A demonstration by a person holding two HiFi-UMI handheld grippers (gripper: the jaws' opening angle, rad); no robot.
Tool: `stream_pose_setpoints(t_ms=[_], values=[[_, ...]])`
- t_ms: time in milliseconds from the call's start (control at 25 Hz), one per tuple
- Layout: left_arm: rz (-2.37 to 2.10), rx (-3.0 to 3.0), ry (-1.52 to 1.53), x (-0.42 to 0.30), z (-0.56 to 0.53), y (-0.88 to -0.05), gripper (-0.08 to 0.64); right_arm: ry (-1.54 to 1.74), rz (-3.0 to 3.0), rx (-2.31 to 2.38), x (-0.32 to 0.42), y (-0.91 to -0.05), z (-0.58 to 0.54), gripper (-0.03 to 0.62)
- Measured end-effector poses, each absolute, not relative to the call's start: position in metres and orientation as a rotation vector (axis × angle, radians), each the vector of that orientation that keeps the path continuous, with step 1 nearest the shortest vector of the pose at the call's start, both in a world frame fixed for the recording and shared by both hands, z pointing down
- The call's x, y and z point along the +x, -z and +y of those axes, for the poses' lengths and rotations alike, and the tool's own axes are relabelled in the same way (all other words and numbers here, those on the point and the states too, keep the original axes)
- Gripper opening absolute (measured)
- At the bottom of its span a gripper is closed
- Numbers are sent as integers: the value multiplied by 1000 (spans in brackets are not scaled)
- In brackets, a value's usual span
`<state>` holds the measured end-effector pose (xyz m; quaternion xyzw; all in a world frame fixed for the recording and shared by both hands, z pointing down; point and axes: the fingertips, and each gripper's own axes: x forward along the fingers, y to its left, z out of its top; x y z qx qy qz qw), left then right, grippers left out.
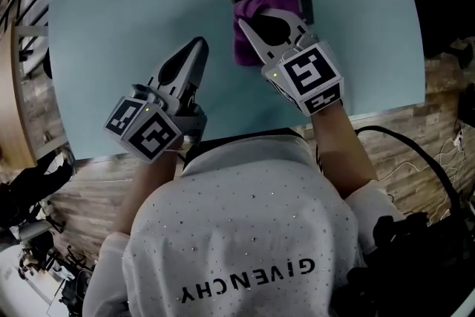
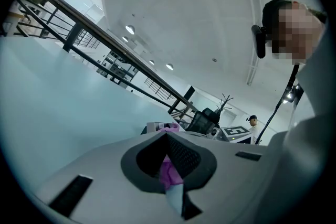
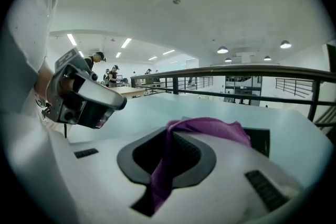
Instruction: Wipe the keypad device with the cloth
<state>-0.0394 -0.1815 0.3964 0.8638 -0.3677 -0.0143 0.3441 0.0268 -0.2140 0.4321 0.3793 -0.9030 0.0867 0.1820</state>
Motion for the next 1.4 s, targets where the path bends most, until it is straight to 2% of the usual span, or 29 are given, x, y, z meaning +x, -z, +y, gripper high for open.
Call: stream_pose_setpoints(t_ms=[840,1400], values=[[-995,2221,65,-48,-177,-398,0,-339,-2258,1407,152,-460,-237,31],[-1021,2212,56,-53,-181,-402,0,-518,-2256,1546,181,-472,-241,31]])
